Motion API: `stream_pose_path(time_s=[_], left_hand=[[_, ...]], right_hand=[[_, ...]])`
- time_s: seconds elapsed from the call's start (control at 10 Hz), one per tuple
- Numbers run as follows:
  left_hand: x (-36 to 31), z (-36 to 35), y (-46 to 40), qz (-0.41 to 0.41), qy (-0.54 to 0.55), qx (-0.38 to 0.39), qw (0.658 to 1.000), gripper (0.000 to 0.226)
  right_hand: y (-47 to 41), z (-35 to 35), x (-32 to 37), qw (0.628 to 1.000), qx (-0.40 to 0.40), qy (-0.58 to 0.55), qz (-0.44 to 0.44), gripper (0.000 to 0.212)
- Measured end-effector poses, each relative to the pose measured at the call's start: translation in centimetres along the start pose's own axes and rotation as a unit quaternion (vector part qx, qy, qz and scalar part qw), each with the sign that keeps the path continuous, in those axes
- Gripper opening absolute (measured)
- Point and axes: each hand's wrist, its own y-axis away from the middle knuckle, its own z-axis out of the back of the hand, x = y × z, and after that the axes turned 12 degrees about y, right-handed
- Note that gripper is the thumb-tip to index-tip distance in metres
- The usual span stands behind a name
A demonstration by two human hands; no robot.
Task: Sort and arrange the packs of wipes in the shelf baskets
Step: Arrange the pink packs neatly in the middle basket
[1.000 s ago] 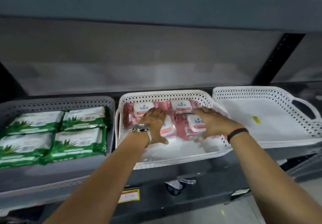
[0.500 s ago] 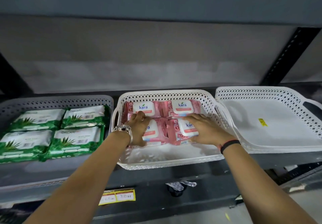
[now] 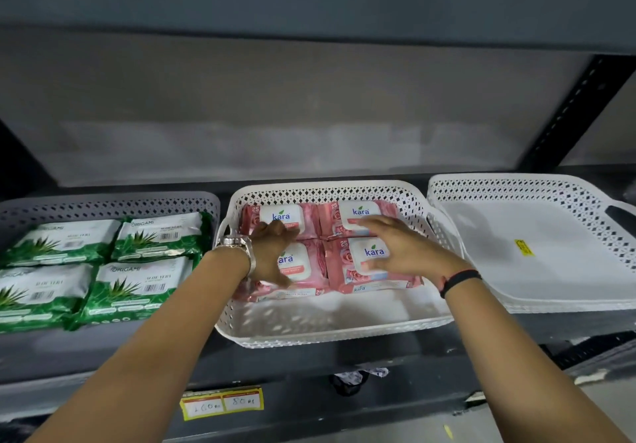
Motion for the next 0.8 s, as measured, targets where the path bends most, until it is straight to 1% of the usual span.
stream_pose_path(time_s=[0.1,0.2,0.3,0.4,0.5,0.6,0.7,0.8], left_hand=[[-1.4,1.1,-1.0,0.003,0.100,-0.177,0.979,0.052],[-2.4,0.0,-3.0,0.050,0.104,-0.265,0.957,0.053],[-1.9,-2.7,-5.1,0.096,0.060,-0.231,0.966,0.060],[-1.0,-4.5,-5.8,0.094,0.034,-0.222,0.970,0.060],[-0.9,-4.8,-5.7,0.087,0.011,-0.230,0.969,0.060],[-1.3,-4.2,-5.5,0.094,0.008,-0.216,0.972,0.060],[-1.9,-3.5,-5.0,0.110,0.000,-0.179,0.978,0.057],[-2.6,-2.4,-4.3,0.109,0.019,-0.183,0.977,0.056]], right_hand=[[-2.4,0.6,0.8,0.991,-0.123,-0.001,-0.056,0.052],[-4.5,-0.8,1.9,0.988,-0.099,0.072,-0.099,0.054],[-5.2,-2.8,1.8,0.989,-0.043,0.087,-0.108,0.058],[-5.4,-3.6,1.6,0.989,-0.047,0.096,-0.104,0.057],[-5.3,-3.9,1.9,0.991,-0.038,0.082,-0.103,0.056],[-5.3,-3.5,1.9,0.991,-0.032,0.077,-0.101,0.056],[-5.3,-3.3,1.8,0.993,-0.019,0.061,-0.098,0.059],[-5.3,-2.3,1.6,0.993,-0.056,0.055,-0.090,0.060]])
